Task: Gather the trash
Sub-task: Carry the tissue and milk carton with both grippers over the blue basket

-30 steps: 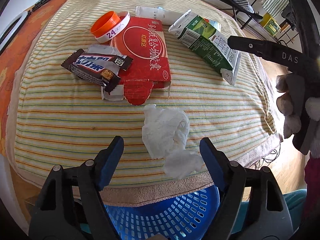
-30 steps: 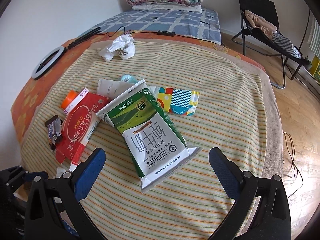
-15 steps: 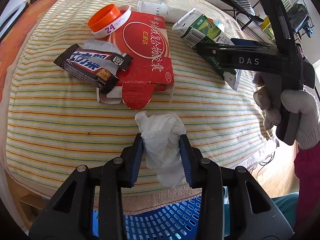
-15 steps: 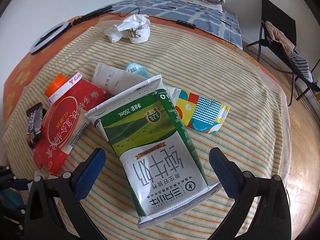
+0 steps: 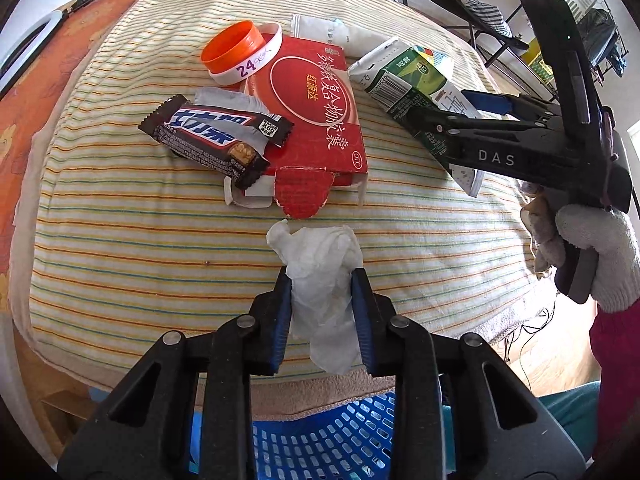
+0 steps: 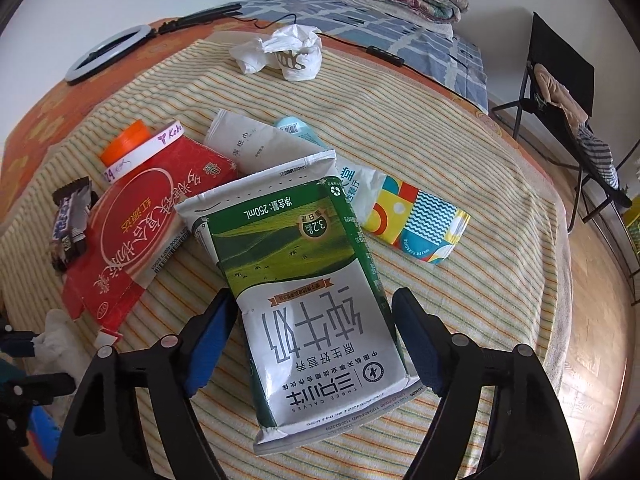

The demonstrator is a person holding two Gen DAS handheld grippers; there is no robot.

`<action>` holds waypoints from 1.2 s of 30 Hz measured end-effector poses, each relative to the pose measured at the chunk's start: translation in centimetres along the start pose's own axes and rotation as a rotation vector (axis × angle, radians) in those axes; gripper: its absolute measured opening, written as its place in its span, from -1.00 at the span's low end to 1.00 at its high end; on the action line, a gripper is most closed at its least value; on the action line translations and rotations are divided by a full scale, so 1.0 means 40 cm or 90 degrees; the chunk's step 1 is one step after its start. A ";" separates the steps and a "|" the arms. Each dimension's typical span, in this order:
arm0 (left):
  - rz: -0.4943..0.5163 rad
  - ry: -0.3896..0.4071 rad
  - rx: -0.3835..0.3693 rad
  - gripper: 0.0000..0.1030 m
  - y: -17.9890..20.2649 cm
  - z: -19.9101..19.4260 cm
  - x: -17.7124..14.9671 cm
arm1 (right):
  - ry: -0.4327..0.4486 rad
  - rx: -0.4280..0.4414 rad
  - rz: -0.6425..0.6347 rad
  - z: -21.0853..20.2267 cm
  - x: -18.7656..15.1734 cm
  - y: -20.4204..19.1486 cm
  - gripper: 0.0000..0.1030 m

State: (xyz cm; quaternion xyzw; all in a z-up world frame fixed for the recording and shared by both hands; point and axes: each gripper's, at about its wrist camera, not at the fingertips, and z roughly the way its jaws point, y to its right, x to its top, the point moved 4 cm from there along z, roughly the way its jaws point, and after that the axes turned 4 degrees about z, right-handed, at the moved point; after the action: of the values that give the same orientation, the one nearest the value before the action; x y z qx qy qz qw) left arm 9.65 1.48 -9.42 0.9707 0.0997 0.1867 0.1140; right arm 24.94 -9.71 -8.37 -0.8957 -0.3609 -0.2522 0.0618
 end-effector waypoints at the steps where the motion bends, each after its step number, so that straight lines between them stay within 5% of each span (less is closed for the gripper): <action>1: 0.000 0.003 0.000 -0.45 -0.001 -0.007 -0.002 | 0.004 -0.001 0.001 -0.009 -0.003 -0.002 0.49; 11: 0.013 0.046 0.015 -0.46 -0.017 -0.078 -0.027 | 0.045 -0.003 0.053 -0.106 -0.022 0.022 0.29; 12: 0.016 0.052 0.017 -0.46 -0.016 -0.086 -0.028 | 0.049 0.000 0.061 -0.118 -0.026 0.026 -0.14; 13: 0.019 0.058 0.020 -0.46 -0.018 -0.096 -0.031 | 0.054 0.006 0.067 -0.132 -0.032 0.027 -0.77; 14: 0.021 0.063 0.023 -0.46 -0.018 -0.103 -0.034 | 0.045 0.009 0.073 -0.136 -0.038 0.029 -0.95; 19: 0.021 0.066 0.029 -0.46 -0.009 -0.106 -0.040 | 0.020 0.002 0.087 -0.110 -0.067 0.039 -0.81; 23: 0.023 0.072 0.030 -0.46 0.002 -0.112 -0.043 | 0.016 0.018 0.101 -0.102 -0.072 0.054 0.50; 24: 0.024 0.074 0.031 -0.46 0.003 -0.113 -0.042 | 0.022 0.003 0.101 -0.102 -0.069 0.059 0.61; 34: 0.016 0.061 0.037 -0.46 -0.011 -0.099 -0.046 | -0.056 0.042 0.162 0.009 -0.061 0.099 0.61; 36: 0.013 0.060 0.035 -0.46 -0.013 -0.099 -0.046 | -0.057 0.044 0.169 0.015 -0.063 0.100 0.45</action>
State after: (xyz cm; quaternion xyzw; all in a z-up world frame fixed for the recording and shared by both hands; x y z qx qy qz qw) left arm 6.39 2.28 -6.61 0.9645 0.0999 0.2306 0.0808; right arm 26.35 -14.00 -9.86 -0.9433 -0.2499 -0.1894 0.1091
